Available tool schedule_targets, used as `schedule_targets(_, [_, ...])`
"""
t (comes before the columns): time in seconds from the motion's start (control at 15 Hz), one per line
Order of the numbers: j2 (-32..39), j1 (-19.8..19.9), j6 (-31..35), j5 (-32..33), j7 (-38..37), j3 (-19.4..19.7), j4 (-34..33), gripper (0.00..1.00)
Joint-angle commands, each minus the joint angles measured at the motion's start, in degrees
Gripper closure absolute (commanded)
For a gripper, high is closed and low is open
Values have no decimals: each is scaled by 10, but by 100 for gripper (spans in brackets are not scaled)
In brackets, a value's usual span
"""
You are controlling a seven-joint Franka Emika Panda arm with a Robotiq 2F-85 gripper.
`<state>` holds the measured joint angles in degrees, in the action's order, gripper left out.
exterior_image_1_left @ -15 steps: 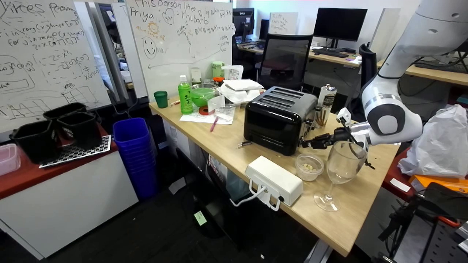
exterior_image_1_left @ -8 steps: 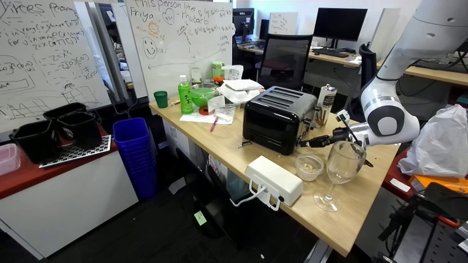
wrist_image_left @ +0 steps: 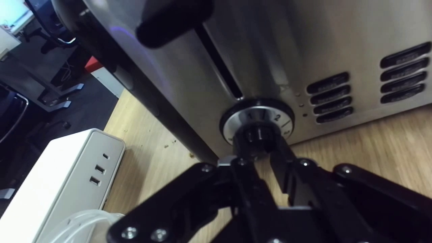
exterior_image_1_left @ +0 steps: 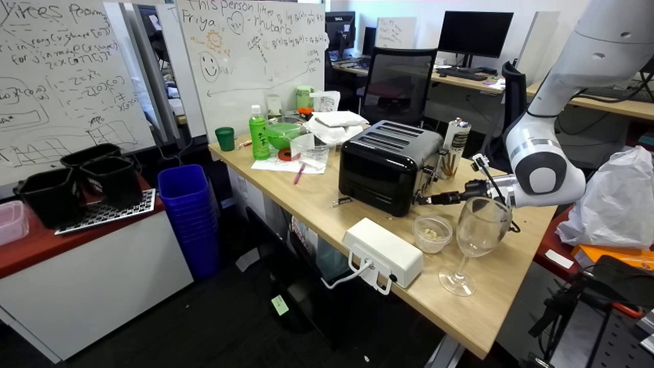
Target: Turn the knob on the toaster clockwise
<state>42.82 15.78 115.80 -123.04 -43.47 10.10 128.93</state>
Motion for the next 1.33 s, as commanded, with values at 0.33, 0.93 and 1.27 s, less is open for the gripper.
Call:
schedule_targets(0.33, [14,46,-76,-16,-87,-8,-15,95])
schedule_targets(0.93, [33,53,-121,-13,-162,-3,-21,95])
schedule_targets(1.27, [36,60,-129,-10,-216,-7,-20,95])
